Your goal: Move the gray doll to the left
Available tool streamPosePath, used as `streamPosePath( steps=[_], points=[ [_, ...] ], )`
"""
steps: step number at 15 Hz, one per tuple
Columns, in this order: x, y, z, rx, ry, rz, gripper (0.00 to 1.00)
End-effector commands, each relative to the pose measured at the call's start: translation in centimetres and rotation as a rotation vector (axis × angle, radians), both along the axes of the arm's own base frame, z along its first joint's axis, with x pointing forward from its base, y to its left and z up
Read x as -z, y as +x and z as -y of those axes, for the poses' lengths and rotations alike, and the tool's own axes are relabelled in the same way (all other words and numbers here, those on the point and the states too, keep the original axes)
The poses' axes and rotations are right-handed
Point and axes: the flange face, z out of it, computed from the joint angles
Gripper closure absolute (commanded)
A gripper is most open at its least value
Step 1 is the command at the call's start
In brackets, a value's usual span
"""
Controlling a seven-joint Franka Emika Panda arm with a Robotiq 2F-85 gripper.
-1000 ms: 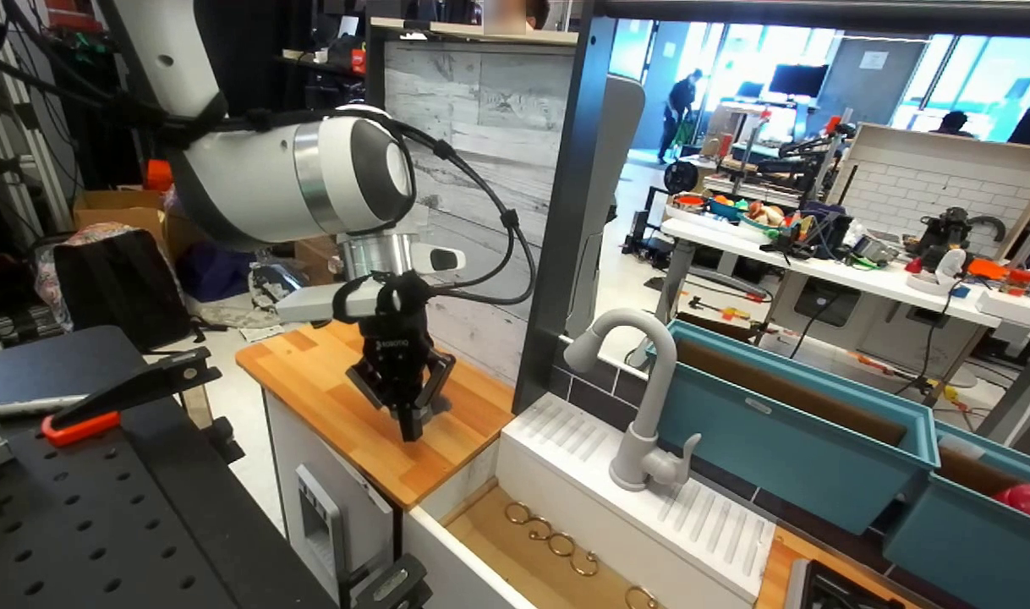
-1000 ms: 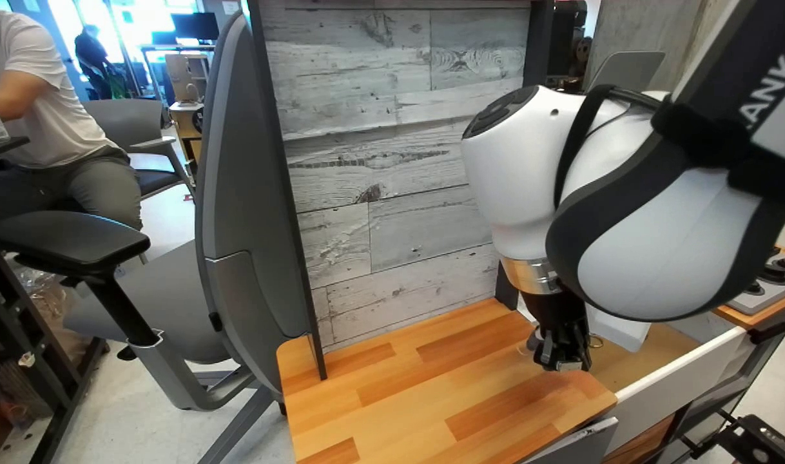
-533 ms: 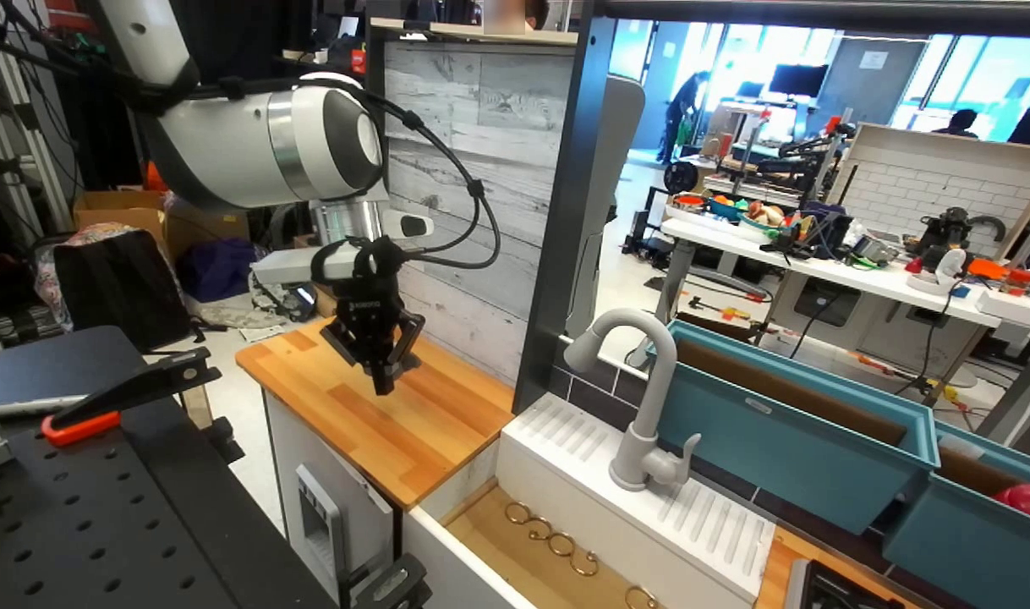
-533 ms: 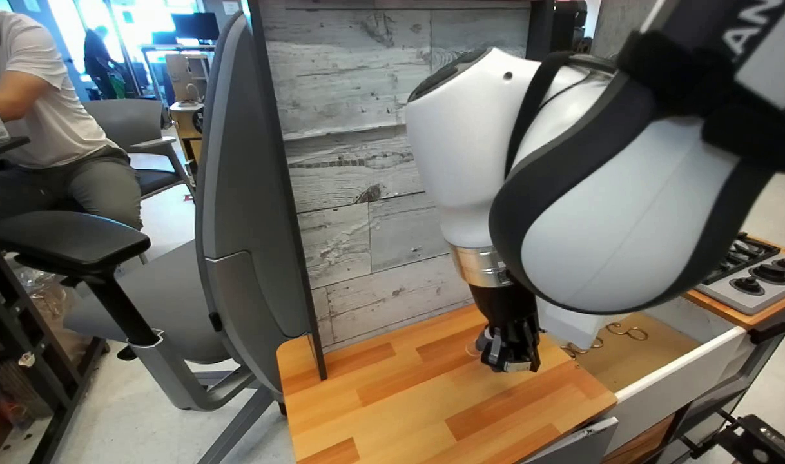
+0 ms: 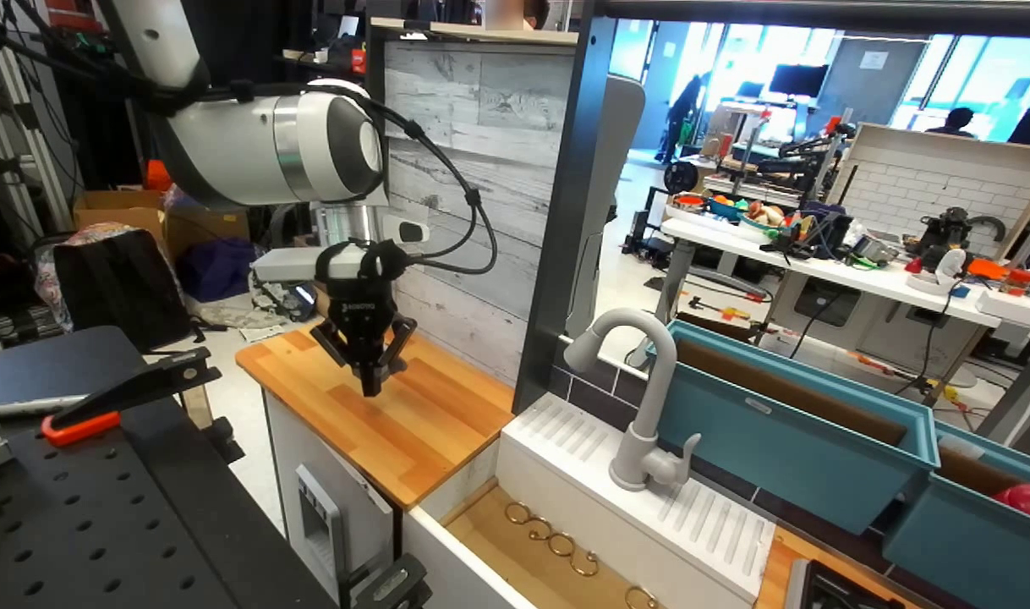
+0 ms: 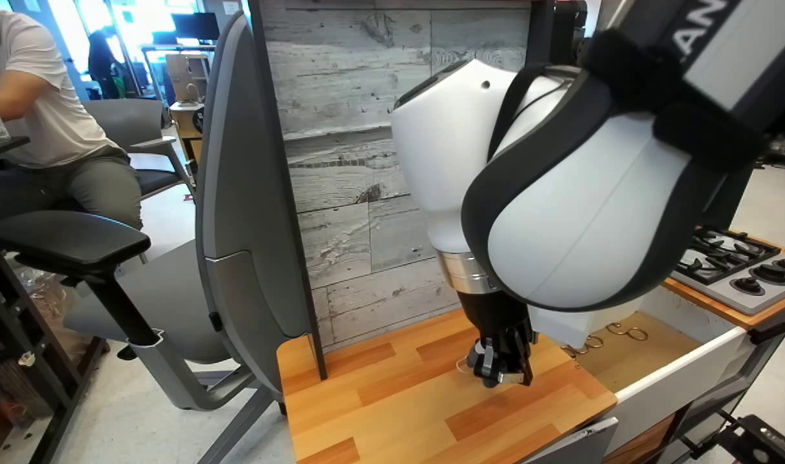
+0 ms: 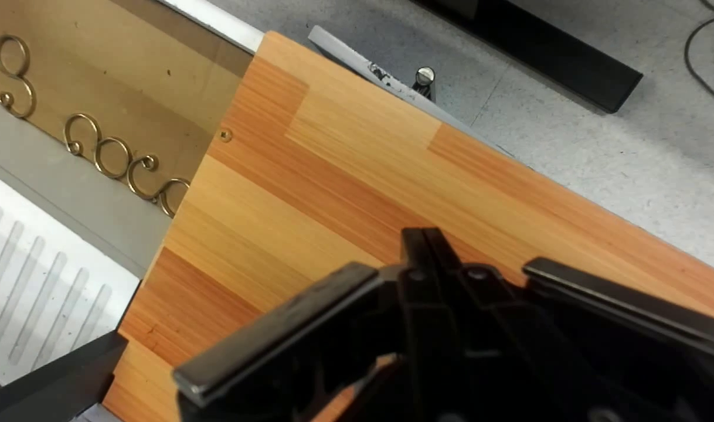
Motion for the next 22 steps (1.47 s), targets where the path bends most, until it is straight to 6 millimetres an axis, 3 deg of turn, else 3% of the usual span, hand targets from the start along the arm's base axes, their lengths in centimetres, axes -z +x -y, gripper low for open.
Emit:
streamPosePath(
  steps=[1, 7, 8, 9, 19, 22],
  points=[
    [1.2, 0.8, -0.2, -0.019, 0.023, -0.026, 0.99],
    [2.9, 1.1, 0.2, -0.015, 0.019, -0.042, 0.99],
    [3.1, 1.2, 0.3, -0.013, 0.018, -0.038, 0.71],
    [3.2, 1.3, 0.4, -0.013, 0.013, -0.034, 0.71],
    [3.3, 1.0, 0.5, -0.065, 0.012, -0.092, 0.01],
    [3.1, 1.4, 0.4, 0.010, 0.070, -0.069, 0.00]
  ],
)
